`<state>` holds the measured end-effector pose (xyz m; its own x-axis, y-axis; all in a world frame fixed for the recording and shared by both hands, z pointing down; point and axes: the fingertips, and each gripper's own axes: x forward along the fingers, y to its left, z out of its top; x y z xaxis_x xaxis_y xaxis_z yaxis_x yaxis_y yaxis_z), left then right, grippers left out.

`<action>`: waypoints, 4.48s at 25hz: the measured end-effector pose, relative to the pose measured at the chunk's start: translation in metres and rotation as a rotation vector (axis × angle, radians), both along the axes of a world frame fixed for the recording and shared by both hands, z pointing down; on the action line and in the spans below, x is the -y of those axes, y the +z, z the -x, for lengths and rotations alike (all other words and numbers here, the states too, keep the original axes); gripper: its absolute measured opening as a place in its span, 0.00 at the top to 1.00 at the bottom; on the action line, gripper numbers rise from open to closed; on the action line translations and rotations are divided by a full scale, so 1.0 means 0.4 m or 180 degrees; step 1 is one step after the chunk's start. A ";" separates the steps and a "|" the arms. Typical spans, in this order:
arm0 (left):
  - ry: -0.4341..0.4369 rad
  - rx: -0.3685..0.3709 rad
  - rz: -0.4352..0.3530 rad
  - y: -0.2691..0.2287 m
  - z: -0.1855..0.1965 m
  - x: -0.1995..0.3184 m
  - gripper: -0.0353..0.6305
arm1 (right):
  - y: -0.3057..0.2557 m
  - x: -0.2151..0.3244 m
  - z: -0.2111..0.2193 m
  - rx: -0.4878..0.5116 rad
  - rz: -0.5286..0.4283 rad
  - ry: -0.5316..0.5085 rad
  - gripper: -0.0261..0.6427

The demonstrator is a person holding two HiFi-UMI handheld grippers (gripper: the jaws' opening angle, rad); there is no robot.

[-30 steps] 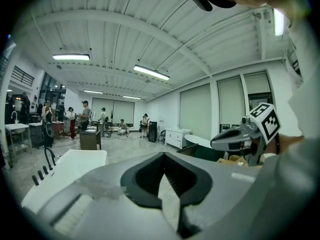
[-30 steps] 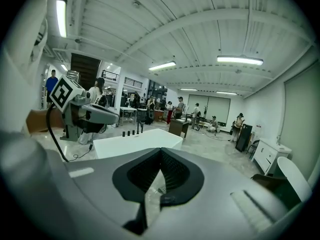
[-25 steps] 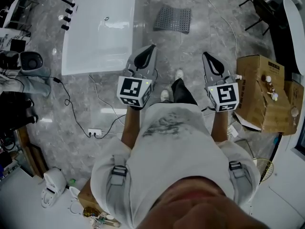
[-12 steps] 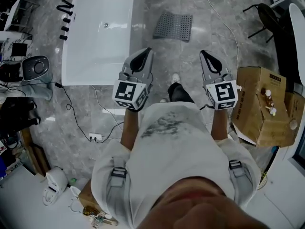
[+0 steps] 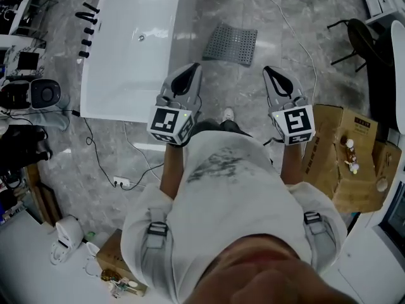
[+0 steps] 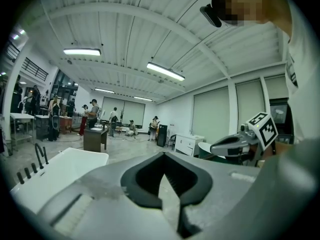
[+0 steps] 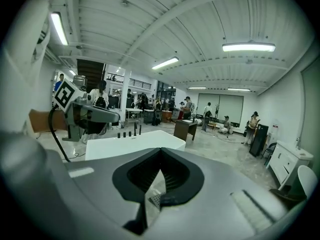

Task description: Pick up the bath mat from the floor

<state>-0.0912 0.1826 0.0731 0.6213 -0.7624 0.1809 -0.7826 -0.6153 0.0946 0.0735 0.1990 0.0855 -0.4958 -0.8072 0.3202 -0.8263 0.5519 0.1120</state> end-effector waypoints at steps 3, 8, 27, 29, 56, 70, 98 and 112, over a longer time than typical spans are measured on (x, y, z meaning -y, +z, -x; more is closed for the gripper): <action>-0.0008 0.0005 0.0005 -0.001 -0.007 0.027 0.94 | 0.000 0.029 -0.004 -0.0002 -0.0017 -0.0042 0.96; 0.0011 0.0008 0.0008 0.009 -0.018 0.067 0.94 | 0.004 0.067 -0.015 0.0017 -0.0052 -0.0046 0.96; 0.0232 0.0083 0.0202 0.092 -0.021 0.483 0.94 | 0.045 0.442 -0.019 -0.0195 0.0135 0.0197 0.96; 0.0280 0.0112 0.0233 0.103 -0.024 0.535 0.94 | 0.052 0.489 -0.022 -0.0210 0.0170 0.0270 0.96; 0.0539 0.0446 0.0689 0.415 -0.087 0.967 0.94 | 0.363 0.845 -0.125 -0.0308 0.0870 0.0826 0.96; 0.0341 0.0524 0.0832 0.588 -0.185 1.016 0.94 | 0.559 0.916 -0.218 -0.0361 0.1129 0.0479 0.96; 0.0457 0.0798 0.1542 1.201 -0.202 1.063 0.94 | 1.151 0.978 -0.248 -0.0297 0.1932 0.0775 0.96; 0.0473 0.1093 0.1887 1.519 -0.139 1.057 0.94 | 1.495 0.938 -0.216 -0.0286 0.2434 0.0751 0.90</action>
